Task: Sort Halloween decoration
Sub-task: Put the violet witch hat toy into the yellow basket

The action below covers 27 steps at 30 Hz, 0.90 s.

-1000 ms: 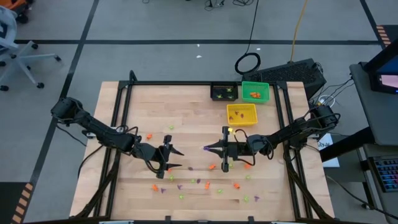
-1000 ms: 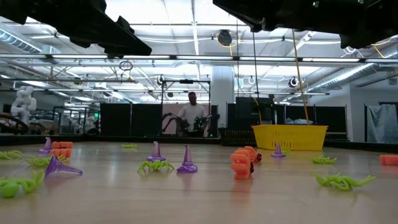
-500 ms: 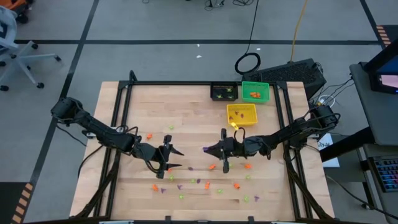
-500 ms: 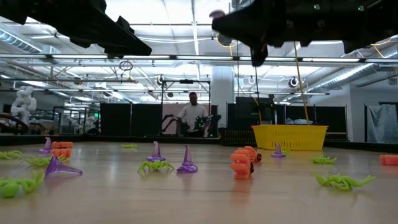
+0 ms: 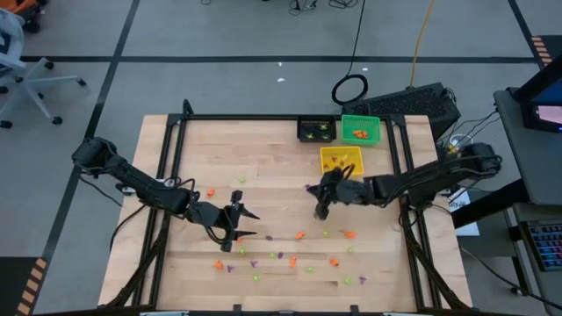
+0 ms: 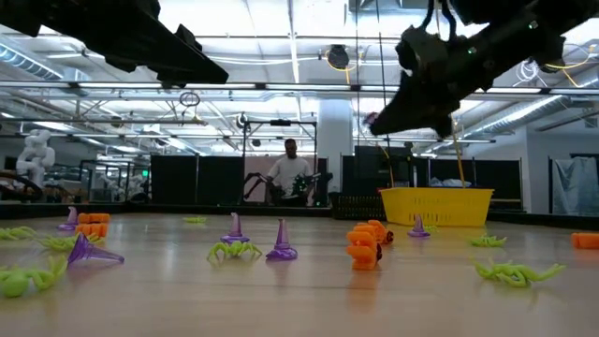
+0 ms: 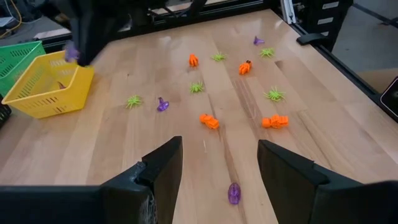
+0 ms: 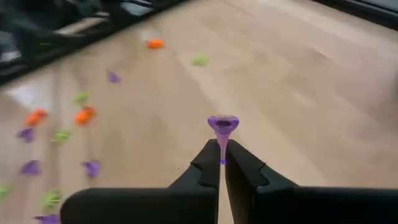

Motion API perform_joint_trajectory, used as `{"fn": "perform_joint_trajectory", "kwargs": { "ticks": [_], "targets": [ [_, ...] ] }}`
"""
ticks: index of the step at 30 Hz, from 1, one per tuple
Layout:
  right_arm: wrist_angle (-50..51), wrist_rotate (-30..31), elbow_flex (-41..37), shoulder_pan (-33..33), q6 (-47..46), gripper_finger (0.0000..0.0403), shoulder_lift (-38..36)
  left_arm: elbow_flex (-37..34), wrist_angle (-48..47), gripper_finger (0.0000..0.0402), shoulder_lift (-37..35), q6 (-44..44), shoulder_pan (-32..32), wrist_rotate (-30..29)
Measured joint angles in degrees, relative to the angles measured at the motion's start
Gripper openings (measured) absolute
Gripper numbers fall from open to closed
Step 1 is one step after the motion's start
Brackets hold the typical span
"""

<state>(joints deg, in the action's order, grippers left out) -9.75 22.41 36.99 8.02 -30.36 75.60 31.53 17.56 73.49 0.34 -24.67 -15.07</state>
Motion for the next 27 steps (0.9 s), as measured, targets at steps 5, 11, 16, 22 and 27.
{"fn": "perform_joint_trajectory", "kwargs": {
  "ticks": [5, 11, 16, 22, 27],
  "targets": [
    [15.45, -0.86, 0.00, -6.01, -2.71, 0.0000, -8.16, 0.00, -0.02, 0.0208, 0.00, 0.01, 0.00, 0.00],
    [29.29, -10.86, 0.00, -15.92, -3.62, 0.0000, -14.17, 0.00, -0.02, 0.0208, 0.00, 0.02, 0.00, 0.00],
    [35.11, -15.14, 0.00, -24.12, -1.78, 0.0000, -15.10, 0.00, -0.02, 0.0208, 0.00, 0.04, 0.17, -0.04],
    [36.70, -15.70, 1.05, -31.28, -0.26, 0.0000, -13.52, 0.00, 0.00, 0.0208, 0.00, 0.04, 0.63, -0.09],
    [41.45, -15.01, 4.30, -32.40, -0.01, 0.0000, -9.04, 0.00, -0.01, 0.0208, 0.00, 0.04, 0.70, -0.15]
  ]
}}
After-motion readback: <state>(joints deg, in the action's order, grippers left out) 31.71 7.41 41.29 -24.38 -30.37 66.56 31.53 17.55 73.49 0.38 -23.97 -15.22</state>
